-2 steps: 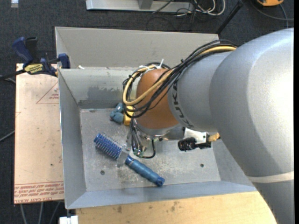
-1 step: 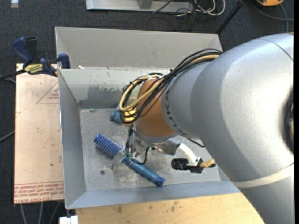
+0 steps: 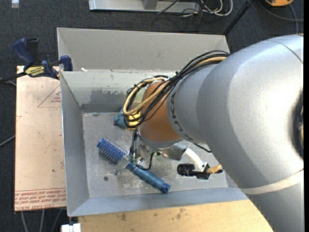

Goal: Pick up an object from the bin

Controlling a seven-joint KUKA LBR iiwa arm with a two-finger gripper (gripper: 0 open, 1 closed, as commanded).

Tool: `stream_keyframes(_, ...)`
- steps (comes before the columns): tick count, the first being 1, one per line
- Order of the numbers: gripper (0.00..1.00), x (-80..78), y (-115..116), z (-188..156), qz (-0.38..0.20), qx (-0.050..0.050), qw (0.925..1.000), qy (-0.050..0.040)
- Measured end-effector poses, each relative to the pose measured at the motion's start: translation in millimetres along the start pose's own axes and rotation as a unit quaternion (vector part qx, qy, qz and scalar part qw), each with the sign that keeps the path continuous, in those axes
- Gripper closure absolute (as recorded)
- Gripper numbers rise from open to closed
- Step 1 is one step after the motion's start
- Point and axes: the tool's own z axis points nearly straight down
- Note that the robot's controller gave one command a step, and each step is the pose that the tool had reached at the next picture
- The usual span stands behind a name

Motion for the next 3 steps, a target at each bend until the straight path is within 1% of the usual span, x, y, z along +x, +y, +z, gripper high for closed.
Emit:
stream_keyframes(1,1.00,0.2,0,0,0.000,0.000,1.0000,0.0003)
stream_keyframes(2,1.00,-0.3,1,-64,-0.002,-0.002,1.0000,-0.0020)
stream_keyframes(3,1.00,-0.4,2,-94,-0.004,-0.001,1.0000,-0.0015)
